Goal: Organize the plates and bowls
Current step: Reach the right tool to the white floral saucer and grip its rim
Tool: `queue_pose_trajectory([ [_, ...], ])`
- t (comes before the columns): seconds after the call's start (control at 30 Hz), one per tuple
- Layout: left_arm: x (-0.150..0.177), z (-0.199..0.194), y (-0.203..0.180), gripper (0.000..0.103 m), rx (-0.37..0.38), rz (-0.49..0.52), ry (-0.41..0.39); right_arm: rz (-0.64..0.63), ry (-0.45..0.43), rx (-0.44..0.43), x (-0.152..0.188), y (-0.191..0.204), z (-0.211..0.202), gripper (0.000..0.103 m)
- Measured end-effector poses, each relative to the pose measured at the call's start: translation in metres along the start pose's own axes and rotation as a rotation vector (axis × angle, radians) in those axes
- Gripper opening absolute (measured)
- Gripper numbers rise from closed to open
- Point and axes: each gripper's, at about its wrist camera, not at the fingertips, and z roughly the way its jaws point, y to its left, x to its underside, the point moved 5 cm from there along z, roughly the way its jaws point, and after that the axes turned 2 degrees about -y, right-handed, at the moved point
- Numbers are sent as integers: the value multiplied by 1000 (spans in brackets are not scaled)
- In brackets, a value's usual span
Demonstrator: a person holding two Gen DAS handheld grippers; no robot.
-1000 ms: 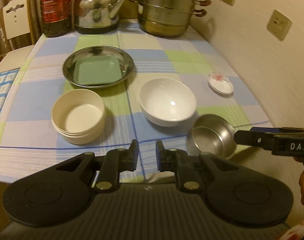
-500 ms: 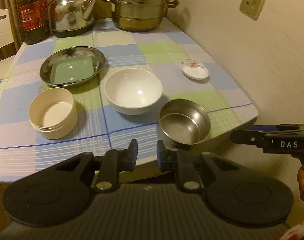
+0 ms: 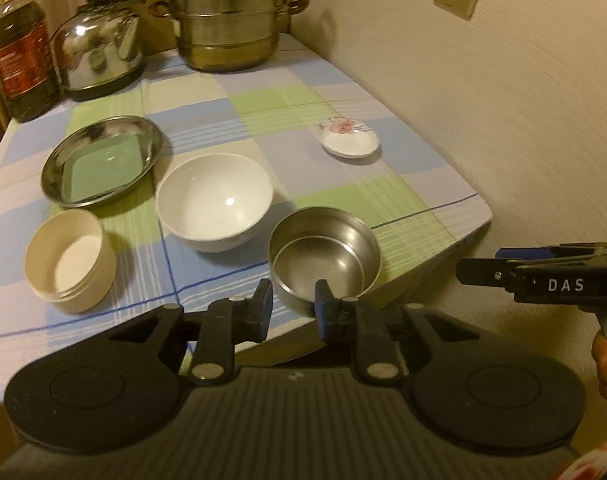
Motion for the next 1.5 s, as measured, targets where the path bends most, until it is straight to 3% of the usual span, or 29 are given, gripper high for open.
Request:
queue_pose_trajectory([
  [0.6, -73, 67, -15, 20, 145, 158, -11, 134, -93, 105, -44, -18, 13, 66],
  [1.1, -137, 143, -7, 20, 200, 245, -3, 192, -159, 157, -94, -33, 68, 66],
  [1.27, -154, 174, -7, 20, 231, 256, 23, 236, -206, 160, -108, -44, 88, 57],
  [1.5, -174, 218, -9, 20, 254, 180, 94, 256, -204, 169, -127, -63, 127, 49],
])
